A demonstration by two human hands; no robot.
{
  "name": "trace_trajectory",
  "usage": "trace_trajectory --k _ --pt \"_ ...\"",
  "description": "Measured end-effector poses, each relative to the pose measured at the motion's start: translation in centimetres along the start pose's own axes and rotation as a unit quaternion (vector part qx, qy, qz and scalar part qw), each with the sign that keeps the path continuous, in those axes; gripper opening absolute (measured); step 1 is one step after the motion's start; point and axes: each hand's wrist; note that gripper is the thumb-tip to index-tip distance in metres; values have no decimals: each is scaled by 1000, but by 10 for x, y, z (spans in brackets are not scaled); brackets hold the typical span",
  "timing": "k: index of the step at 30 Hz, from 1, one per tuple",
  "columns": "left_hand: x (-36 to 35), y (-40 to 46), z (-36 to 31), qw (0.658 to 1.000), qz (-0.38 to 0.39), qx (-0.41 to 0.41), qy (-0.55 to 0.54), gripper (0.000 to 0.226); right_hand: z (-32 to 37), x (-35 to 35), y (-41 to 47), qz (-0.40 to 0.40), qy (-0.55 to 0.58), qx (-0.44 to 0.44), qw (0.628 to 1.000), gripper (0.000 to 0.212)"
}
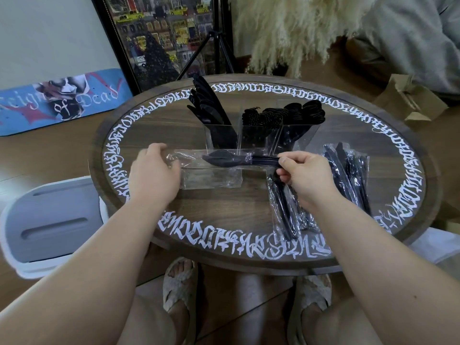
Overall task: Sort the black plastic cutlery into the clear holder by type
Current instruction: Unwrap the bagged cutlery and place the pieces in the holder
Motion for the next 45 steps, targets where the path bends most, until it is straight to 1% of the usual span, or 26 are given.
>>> trace_trajectory --k 1,2,3,4,5,6,7,9,10,11,19,23,25,27,29,30,31,33,34,36,38,40,41,43,45 --pt "0 -2 -2 1000 -2 -13 15 44 0 0 0 -1 -2 0 1000 21" --pt "-1 -4 -5 999 -8 -45 23 46 -1 -1 0 -3 -5 1 1000 21" --pt "-2 -8 -9 995 -11 -93 27 45 -1 -2 1 -5 -7 1 1000 21" --pt "-5 -11 -13 988 3 -151 35 44 -1 -3 1 -7 -10 2 1000 21" --pt "-9 -15 -18 977 37 -203 53 44 -1 -3 1 -10 -14 3 1000 21" --pt "-15 -19 -20 964 86 -238 78 47 -2 -4 2 -12 -18 3 1000 20" --pt "-21 -22 -22 952 144 -247 104 51 -2 -5 2 -15 -22 4 1000 20" --pt "-30 -25 -20 933 245 -216 154 62 -3 -5 2 -20 -31 6 999 16" --pt "-33 -24 -19 927 271 -198 169 66 -2 -4 2 -23 -36 7 999 14" --pt "-35 -23 -18 925 278 -188 177 68 -3 -3 2 -25 -40 8 999 13" --pt "-41 -21 -21 925 283 -165 191 67 3 28 3 -68 -60 12 996 12" --pt "-43 -20 -25 930 274 -153 190 64 7 53 -2 -99 -54 19 993 19" --pt "-45 -21 -28 934 264 -143 192 63 8 63 -5 -106 -31 16 994 20" --pt "-46 -23 -33 945 228 -141 189 59 9 70 -9 -107 1 10 994 20" --pt "-45 -25 -42 960 165 -156 164 55 10 74 -13 -100 41 -1 994 18" --pt "-44 -27 -49 967 137 -168 132 54 10 74 -15 -91 66 -10 994 17" --pt "-45 -30 -55 973 121 -177 84 52 10 73 -17 -79 89 -22 993 16" --pt "-44 -36 -67 977 134 -160 -53 41 11 68 -21 -45 108 -49 992 13" --pt "-43 -40 -73 971 153 -131 -131 32 11 65 -23 -25 105 -62 992 12" --pt "-43 -44 -82 944 173 -56 -275 19 10 59 -25 16 81 -81 993 11" --pt "-43 -43 -86 913 170 8 -371 9 9 54 -27 55 45 -95 993 12" --pt "-42 -40 -85 891 160 50 -422 6 8 50 -27 88 -5 -103 991 14" --pt "-41 -38 -84 889 154 58 -427 6 8 48 -27 102 -31 -106 989 14" --pt "-42 -35 -81 906 142 40 -396 8 7 46 -24 131 -81 -108 982 13" --pt "-41 -34 -79 926 140 4 -350 8 4 44 -21 149 -163 -78 972 14"
Point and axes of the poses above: each hand's wrist, its own y-axis towards the middle knuckle, its own x-axis out of the back of the hand, z = x × y, and after that the axes turned 2 degrees about -x, right-handed
